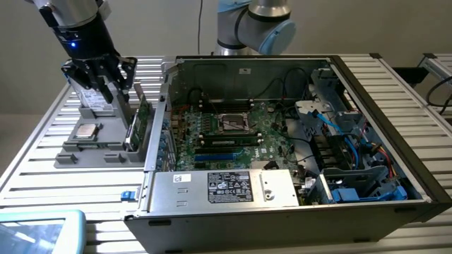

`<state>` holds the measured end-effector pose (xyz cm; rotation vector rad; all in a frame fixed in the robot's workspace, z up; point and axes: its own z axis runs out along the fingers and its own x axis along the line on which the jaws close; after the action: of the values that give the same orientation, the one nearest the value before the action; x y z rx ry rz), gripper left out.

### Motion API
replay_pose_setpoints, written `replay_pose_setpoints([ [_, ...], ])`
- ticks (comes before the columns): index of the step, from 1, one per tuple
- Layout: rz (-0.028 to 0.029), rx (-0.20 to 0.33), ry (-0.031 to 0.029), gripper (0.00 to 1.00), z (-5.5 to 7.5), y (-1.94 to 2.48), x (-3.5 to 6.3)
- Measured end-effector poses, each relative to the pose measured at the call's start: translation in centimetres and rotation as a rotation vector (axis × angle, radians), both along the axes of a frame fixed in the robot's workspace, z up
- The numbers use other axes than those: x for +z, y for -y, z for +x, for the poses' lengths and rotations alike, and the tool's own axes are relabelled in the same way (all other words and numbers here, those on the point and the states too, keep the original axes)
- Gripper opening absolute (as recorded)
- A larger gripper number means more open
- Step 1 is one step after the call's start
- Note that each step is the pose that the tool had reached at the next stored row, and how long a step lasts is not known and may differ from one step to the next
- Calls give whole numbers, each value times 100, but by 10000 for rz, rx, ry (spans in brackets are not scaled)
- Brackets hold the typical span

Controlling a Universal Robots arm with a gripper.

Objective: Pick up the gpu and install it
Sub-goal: 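Pick up the gpu and move the gpu toward the slot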

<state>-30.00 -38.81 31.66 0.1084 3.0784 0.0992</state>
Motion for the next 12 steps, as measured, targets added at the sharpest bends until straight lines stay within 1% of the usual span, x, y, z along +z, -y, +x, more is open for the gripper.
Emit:
replay_pose_setpoints([
  [7,1,-1,-1,42,1,0,-122],
  [12,2,-2,0,42,2,0,-180],
])
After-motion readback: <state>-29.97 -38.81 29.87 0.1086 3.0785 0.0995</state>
